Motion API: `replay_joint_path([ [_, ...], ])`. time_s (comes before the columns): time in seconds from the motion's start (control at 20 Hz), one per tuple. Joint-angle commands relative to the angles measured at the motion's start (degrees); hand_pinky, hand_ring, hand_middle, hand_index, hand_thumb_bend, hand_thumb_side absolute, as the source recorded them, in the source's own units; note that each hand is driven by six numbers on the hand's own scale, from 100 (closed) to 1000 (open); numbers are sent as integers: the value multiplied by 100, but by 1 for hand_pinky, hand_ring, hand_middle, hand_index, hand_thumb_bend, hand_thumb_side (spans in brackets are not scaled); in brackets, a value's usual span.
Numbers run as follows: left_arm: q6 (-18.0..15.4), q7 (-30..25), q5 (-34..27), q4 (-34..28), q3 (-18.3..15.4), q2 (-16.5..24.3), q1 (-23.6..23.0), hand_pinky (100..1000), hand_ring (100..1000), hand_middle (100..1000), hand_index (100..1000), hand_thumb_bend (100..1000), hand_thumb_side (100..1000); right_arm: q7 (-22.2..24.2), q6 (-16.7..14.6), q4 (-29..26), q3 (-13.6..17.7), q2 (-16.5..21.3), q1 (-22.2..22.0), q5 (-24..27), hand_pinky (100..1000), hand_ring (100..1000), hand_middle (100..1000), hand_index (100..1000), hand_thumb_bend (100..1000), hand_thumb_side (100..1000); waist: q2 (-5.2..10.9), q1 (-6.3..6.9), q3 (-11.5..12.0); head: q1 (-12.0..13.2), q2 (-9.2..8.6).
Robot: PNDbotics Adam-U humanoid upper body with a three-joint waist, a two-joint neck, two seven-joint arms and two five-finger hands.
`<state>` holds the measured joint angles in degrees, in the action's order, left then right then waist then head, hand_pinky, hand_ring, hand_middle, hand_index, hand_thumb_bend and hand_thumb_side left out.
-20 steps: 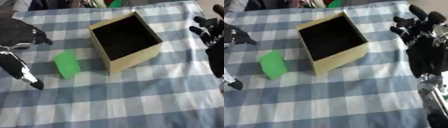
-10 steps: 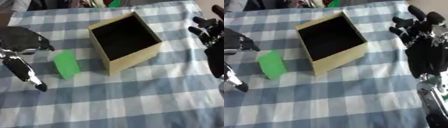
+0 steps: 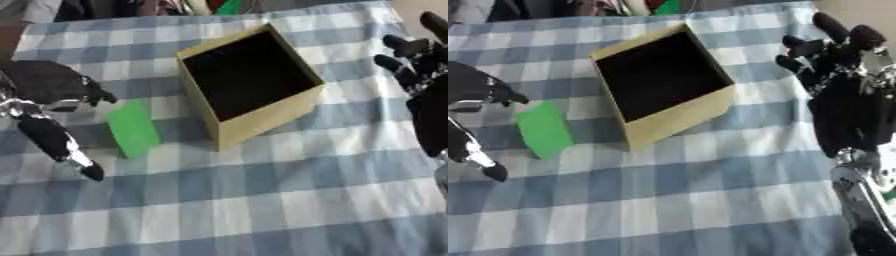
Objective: Pick up objects on the table and place them in the box.
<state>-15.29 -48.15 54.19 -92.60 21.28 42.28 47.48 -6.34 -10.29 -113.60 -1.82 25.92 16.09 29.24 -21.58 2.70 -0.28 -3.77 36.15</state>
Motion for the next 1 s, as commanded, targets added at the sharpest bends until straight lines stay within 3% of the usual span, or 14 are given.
replay_joint_path([
  [0.05,-306,-382,-145,-65,-76,24,154,679,762,710,975,988,951,1,12,-99,9,50,48,-38,813,861,556,895,100,881,142,70,-9,-5,-25],
  [0.2,-311,-382,-176,11,-52,-36,186,679,763,709,951,977,931,4,21,-99,6,38,51,-39,814,861,556,895,100,882,134,69,-21,-2,-24],
  [0.45,-271,-382,-122,222,-69,-142,189,674,754,700,924,835,835,17,51,-99,-3,12,52,-36,815,862,555,896,100,883,129,73,-36,8,-40],
  [0.7,-242,-382,4,220,-81,-192,231,671,754,702,926,802,829,27,60,-99,-4,1,50,-38,816,863,554,896,100,882,126,75,-37,18,-53],
  [0.85,-204,-381,107,166,-109,-203,261,667,751,700,934,856,882,37,70,-99,-8,-5,45,-40,816,863,554,896,100,881,127,72,-31,19,-53],
  [0.95,-132,-357,180,84,-189,-241,308,660,744,693,911,1000,1000,41,78,-99,-8,-10,32,-49,816,863,553,897,100,881,133,71,-19,15,-39],
  [1.0,-89,-336,237,41,-237,-273,342,657,742,692,899,1000,1000,42,82,-99,-8,-12,23,-53,817,863,553,897,100,881,139,73,-8,19,-28],
])
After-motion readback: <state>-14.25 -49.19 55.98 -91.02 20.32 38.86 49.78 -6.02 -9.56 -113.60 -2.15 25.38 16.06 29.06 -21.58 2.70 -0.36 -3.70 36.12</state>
